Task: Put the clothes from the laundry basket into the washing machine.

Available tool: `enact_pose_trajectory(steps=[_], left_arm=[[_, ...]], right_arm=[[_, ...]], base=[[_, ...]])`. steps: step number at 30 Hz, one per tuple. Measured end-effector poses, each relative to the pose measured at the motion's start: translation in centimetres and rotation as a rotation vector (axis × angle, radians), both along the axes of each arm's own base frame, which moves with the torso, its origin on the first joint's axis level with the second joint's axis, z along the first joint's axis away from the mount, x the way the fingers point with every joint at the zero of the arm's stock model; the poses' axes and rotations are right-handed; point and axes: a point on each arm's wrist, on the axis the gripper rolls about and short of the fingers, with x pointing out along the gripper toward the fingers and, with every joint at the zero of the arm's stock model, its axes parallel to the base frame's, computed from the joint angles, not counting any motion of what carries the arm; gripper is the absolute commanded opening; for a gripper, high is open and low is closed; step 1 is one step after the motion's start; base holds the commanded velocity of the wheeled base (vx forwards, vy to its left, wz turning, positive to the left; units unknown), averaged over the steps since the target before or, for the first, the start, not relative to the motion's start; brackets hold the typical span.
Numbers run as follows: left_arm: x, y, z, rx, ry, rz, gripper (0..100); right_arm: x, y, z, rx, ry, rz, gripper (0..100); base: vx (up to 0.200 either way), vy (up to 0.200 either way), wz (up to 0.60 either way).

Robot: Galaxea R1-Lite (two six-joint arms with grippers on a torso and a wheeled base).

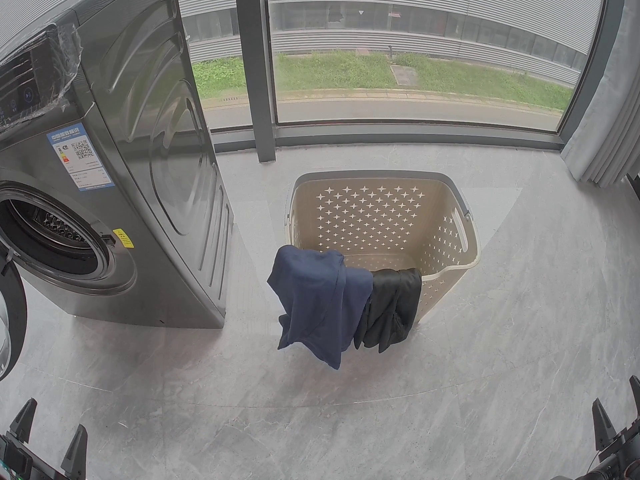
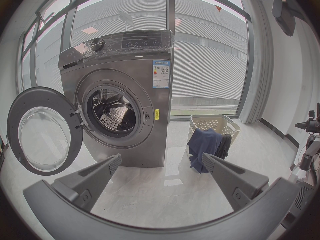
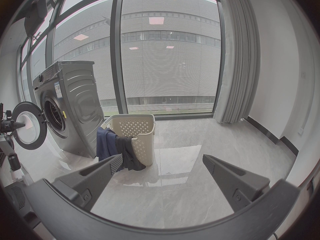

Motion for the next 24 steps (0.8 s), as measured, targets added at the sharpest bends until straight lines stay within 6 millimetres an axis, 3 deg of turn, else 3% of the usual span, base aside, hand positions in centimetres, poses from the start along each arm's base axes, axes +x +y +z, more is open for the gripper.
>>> enact_pose_trajectory(steps=[8,17,24], left_arm=[[0.00,0.00,0.00,-0.001,0.000,0.000,100],[0.00,0.00,0.00,0.000,0.000,0.000,100],[0.00,0.00,0.00,0.000,0.000,0.000,100]], right_arm=[[0.00,0.00,0.00,0.000,0.000,0.001,100],[0.00,0.00,0.00,0.000,0.000,0.000,100],[0.00,0.00,0.00,0.000,0.000,0.000,100]], base=[[0.000,-0.200,0.00],[0.000,0.000,0.00],[0.200,0.000,0.00]])
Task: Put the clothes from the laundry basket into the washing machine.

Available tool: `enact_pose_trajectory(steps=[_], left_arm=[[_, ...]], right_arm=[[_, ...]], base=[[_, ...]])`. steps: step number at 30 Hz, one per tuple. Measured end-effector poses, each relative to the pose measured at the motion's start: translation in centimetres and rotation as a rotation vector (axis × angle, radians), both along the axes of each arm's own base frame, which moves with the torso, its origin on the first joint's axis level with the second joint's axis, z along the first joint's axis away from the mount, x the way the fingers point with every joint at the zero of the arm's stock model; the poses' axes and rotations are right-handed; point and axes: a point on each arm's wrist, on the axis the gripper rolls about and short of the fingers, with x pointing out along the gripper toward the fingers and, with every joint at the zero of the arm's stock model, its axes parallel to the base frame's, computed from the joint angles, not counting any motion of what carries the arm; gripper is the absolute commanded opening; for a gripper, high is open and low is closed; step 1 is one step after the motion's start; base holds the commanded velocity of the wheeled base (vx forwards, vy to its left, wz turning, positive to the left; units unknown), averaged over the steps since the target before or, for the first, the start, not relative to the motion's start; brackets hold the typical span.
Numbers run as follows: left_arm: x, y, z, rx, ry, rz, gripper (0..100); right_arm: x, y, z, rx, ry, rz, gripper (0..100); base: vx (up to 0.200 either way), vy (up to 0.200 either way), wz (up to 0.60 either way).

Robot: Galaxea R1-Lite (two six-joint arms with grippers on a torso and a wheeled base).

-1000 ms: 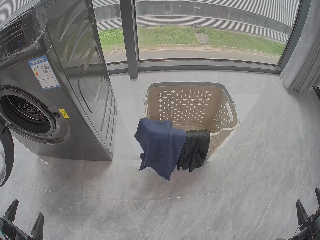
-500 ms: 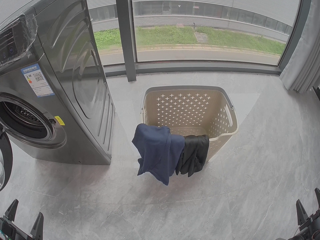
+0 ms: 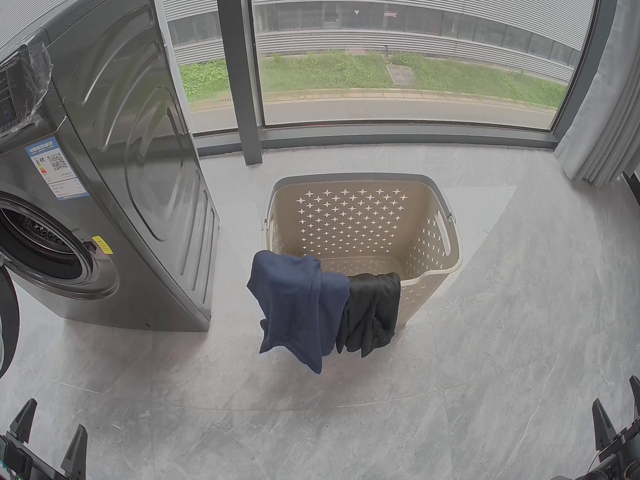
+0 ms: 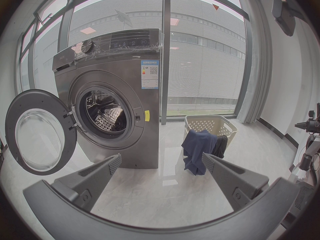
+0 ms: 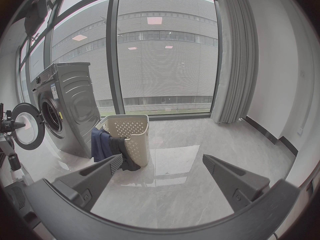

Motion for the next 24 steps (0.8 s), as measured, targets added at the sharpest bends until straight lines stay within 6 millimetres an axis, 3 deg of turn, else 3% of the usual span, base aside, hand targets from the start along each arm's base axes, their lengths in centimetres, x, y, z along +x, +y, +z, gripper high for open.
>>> enact_pose_trajectory(steps=[4,24], left_arm=[[0.00,0.00,0.01,-0.001,-0.001,0.000,100],[0.00,0.01,0.00,-0.006,0.000,0.004,100]], right_arm=[[0.00,0.00,0.00,0.000,0.000,0.001,100],[-0.01,-0.01,0.22,0.008,-0.021,-0.001,100]], base=[[0.200,0.000,0.00],[0.000,0.000,0.00]])
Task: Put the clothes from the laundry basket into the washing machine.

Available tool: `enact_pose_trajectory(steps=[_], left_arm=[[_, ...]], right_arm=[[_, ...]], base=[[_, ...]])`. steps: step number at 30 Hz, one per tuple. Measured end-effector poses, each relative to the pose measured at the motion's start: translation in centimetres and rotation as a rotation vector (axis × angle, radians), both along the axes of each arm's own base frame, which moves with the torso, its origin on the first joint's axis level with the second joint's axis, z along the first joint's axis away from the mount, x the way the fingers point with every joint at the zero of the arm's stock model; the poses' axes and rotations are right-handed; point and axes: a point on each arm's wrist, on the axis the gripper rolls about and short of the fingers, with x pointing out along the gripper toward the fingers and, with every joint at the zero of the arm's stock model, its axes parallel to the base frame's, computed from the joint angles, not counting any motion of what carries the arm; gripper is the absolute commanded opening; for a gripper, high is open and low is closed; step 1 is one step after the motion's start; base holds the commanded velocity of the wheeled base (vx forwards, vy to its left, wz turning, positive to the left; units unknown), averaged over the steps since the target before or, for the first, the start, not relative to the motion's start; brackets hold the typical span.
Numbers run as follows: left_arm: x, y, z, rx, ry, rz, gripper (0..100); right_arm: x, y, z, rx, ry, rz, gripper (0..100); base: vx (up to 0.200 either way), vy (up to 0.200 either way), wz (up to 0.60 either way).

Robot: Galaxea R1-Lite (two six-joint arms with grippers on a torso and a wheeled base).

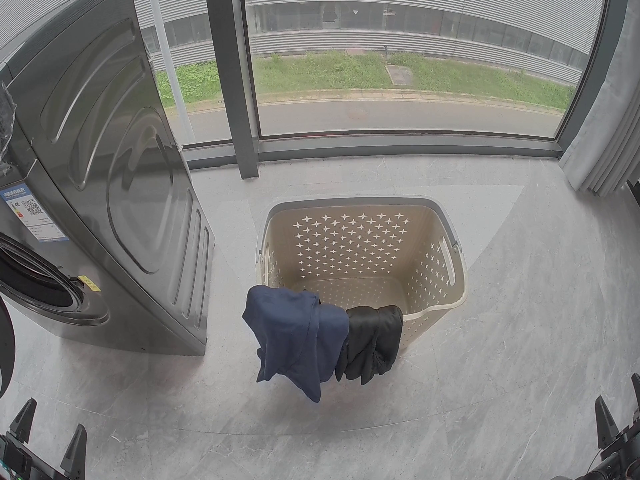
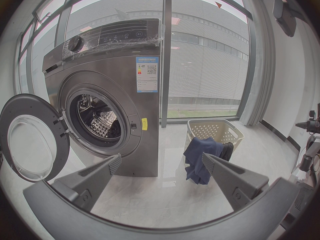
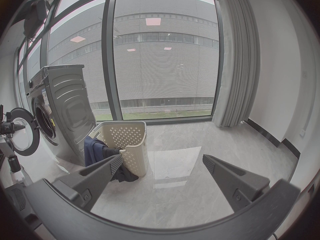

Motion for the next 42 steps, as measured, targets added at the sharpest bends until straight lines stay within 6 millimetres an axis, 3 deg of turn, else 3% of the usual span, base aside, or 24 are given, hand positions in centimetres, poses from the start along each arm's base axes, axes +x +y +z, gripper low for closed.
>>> enact_pose_trajectory(steps=[6,10,14,22,33,42], left_arm=[[0.0,0.0,0.0,0.002,0.000,0.000,100],[0.0,0.0,0.0,0.002,0.000,0.000,100],[0.0,0.0,0.0,0.002,0.000,0.000,100],[0.0,0.0,0.0,0.002,0.000,0.000,100],[0.0,0.0,0.0,0.002,0.000,0.000,100],[0.0,0.0,0.0,0.003,0.000,0.000,100]], right_arm=[[-0.4,0.0,2.8,0.076,-0.056,0.038,100],[0.6,0.0,4.1,0.118,0.018,0.073,100],[2.5,0.1,5.2,0.116,0.117,0.109,100],[8.5,1.1,6.8,0.102,0.277,0.203,100],[17.1,5.1,5.2,0.150,0.486,0.316,100],[22.8,10.4,2.2,0.168,0.572,0.375,100]], base=[[0.000,0.000,0.00],[0.000,0.000,0.00],[0.000,0.000,0.00],[0.000,0.000,0.00],[0.000,0.000,0.00],[0.000,0.000,0.00]])
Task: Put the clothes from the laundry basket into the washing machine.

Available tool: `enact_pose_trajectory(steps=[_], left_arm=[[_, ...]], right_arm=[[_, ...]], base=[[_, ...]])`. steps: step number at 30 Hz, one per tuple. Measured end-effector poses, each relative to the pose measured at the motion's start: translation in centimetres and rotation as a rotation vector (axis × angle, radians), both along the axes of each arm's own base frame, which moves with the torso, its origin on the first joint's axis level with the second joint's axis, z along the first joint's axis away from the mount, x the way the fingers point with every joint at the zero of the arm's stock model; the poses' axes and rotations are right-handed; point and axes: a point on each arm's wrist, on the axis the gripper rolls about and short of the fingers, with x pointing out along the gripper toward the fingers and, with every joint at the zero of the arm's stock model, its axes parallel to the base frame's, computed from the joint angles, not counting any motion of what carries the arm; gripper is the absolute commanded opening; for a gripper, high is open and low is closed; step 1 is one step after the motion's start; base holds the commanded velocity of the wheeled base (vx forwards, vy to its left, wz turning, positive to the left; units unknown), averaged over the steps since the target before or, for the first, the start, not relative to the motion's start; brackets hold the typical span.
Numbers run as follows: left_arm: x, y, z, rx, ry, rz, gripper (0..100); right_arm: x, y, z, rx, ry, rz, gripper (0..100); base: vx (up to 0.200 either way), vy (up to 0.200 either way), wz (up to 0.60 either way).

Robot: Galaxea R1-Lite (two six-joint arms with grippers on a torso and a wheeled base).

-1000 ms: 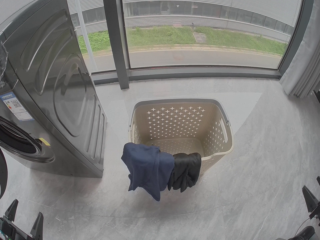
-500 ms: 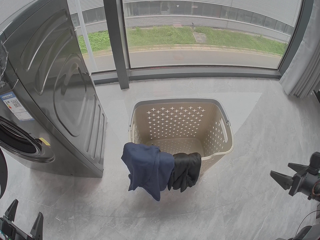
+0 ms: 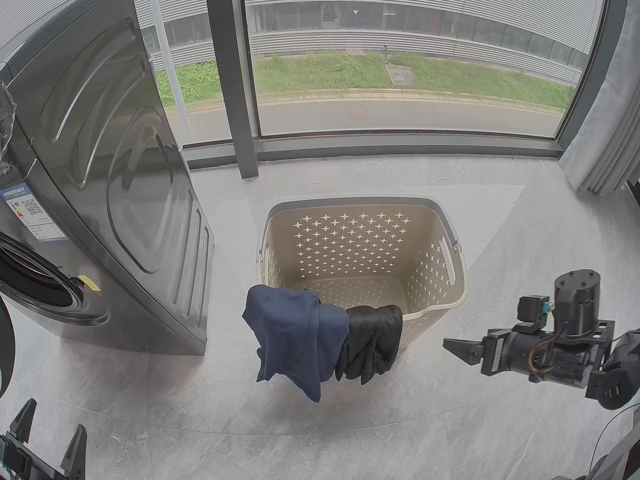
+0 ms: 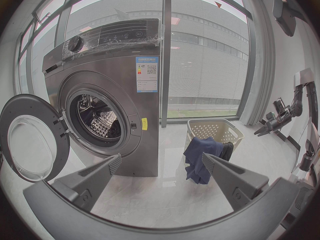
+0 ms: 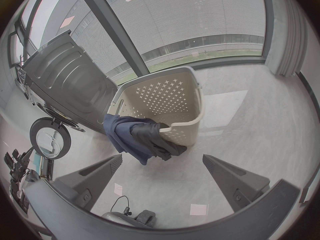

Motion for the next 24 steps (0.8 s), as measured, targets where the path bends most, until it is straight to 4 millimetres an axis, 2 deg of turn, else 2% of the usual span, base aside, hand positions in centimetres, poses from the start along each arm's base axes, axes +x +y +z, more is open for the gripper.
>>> enact_pose_trajectory(steps=[6,18,24], left_arm=[[0.0,0.0,0.0,0.000,0.000,0.000,100],[0.0,0.0,0.0,-0.001,0.000,0.000,100],[0.0,0.0,0.0,-0.001,0.000,0.000,100]], right_arm=[[3.0,3.1,-2.0,-0.003,0.036,0.031,100],[6.4,7.4,-5.1,-0.001,0.080,0.029,100],[7.3,8.2,-6.4,-0.004,0.102,0.015,100]], base=[[0.000,0.000,0.00],[0.000,0.000,0.00],[0.000,0.000,0.00]])
